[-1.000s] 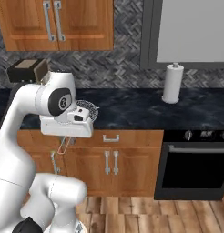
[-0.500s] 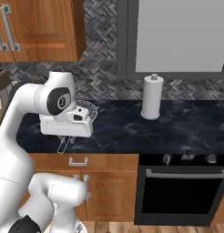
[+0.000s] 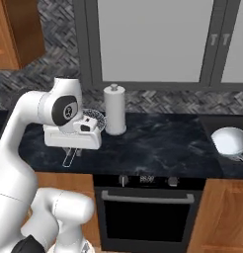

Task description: Pick the strainer and bowl and place them in the sink. Then turn on the water.

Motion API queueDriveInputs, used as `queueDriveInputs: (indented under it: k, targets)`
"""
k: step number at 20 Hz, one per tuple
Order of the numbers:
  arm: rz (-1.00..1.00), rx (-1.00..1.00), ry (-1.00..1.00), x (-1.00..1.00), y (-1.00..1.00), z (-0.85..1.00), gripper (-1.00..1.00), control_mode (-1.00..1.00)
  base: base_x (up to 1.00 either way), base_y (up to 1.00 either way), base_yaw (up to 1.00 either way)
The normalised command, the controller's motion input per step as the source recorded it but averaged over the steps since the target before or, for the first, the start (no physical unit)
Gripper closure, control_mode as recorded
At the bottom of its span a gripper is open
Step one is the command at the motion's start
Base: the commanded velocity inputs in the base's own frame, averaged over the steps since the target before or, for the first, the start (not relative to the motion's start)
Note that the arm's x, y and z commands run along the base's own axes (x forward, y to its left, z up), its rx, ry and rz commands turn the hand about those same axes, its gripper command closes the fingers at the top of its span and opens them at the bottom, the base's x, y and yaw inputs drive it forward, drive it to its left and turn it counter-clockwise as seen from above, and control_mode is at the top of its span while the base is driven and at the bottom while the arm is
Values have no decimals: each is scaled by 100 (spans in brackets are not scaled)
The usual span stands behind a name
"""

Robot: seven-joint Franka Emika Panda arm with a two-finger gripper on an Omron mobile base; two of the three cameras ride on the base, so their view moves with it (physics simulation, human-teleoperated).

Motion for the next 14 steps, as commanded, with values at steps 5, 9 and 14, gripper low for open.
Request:
queueDriveInputs:
  k: [5,9,14]
  targets:
    - [0,0,0,0,0,0,100,100,33,-96,16]
    - [0,0,0,0,0,0,100,100,31,-97,16]
    - [0,0,0,0,0,0,100,100,34,-94,15]
